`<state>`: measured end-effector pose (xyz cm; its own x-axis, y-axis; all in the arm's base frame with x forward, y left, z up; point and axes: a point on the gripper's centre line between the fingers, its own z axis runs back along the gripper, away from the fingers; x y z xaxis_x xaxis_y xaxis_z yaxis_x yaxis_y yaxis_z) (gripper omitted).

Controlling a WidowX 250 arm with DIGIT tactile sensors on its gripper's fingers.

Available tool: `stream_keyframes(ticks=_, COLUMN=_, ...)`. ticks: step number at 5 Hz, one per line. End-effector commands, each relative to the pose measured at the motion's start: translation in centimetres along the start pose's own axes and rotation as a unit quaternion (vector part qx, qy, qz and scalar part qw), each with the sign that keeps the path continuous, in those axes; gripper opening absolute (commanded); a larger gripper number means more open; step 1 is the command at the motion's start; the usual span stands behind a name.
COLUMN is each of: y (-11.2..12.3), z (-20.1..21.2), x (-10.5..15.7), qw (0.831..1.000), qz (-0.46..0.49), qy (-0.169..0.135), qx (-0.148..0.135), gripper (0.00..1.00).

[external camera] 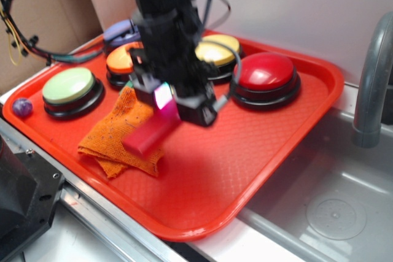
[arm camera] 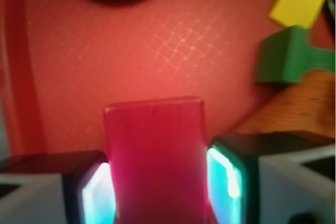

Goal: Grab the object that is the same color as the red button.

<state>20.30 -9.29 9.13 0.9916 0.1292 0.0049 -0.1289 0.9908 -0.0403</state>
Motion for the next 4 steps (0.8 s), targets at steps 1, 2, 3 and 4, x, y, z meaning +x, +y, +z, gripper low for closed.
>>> stream_keyframes(ticks=1, y=3.5, z=7.5, x=0.7, qw=1.0, qz=0.006, qy=-0.028, qx=-0.005, gripper=0.0)
stream_keyframes(ticks=2, y=5.8, z=9.8, x=0.5, qw=0.999, qz=0.022, qy=-0.047, qx=-0.016, gripper=0.0)
stream_keyframes(ticks=3, y=8.3, z=11.6, x=-0.4, qw=0.995, qz=0.062, qy=-0.073, qx=-0.027, gripper=0.0)
stream_keyframes(ticks=4, y=8.8, z=11.5, x=-0.5, qw=0.993, qz=0.07, qy=-0.086, qx=-0.044, gripper=0.0)
